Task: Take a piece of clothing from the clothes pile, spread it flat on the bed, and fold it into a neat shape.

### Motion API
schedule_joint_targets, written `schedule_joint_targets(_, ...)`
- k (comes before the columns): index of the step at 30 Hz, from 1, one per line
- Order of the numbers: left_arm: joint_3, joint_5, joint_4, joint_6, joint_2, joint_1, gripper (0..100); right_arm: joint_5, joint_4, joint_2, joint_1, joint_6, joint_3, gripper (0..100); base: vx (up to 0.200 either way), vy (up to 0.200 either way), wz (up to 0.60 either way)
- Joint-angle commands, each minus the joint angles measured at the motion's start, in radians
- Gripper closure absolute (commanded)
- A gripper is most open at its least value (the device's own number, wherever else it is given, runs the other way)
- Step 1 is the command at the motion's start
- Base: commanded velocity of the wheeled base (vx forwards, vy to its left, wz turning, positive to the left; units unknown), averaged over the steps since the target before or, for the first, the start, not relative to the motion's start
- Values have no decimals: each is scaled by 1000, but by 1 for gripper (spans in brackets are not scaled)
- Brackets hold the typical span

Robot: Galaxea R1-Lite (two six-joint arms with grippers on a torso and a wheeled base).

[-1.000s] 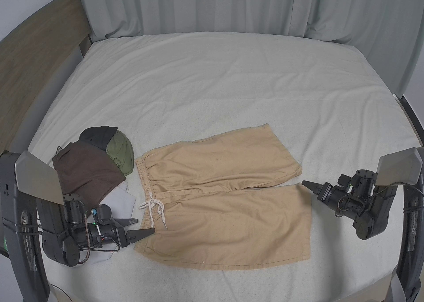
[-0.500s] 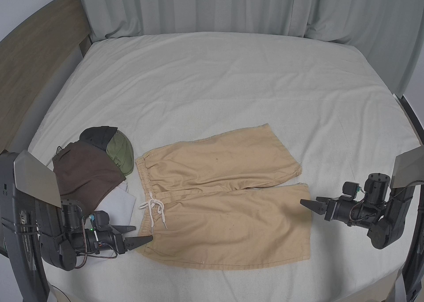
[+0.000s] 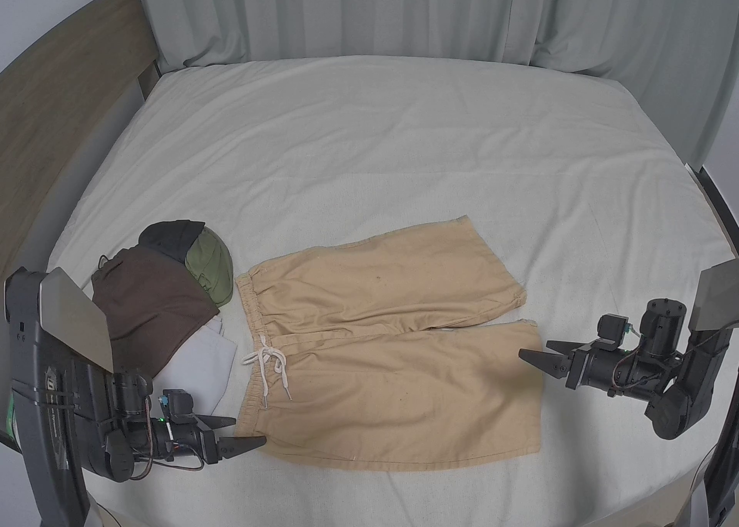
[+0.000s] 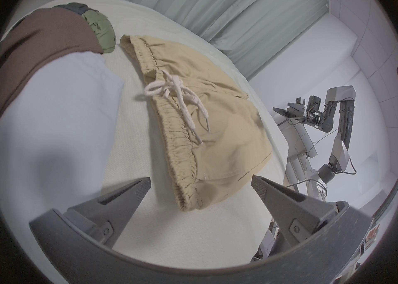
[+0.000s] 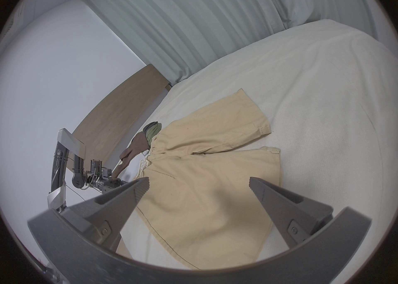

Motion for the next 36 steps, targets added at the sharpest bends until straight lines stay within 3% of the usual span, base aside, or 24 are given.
schedule_joint_targets(1,-5,1,0,-1,31,-5,0,0,-1,-4,1,1,-1,0,0,0,0)
schedule_joint_targets(10,-33,7,0,-12,31,-8,0,0,-1,0,2,-1,0,0,0,0,0)
schedule_joint_targets(11,-33,7,0,-12,31,-8,100,0,-1,-1,2,1,0,0,0,0,0)
schedule_joint_targets(18,-33,7,0,-12,32,-8,100,9,-1,-8,1,-7,42,0,0,0,0)
schedule_joint_targets(30,-33,4,0,-10,32,-13,100,31,-1,138,-27,-216,181,0,0,0,0)
schedule_joint_targets(36,-35,4,0,-9,34,-13,100,32,1,215,-32,-262,238,0,0,0,0)
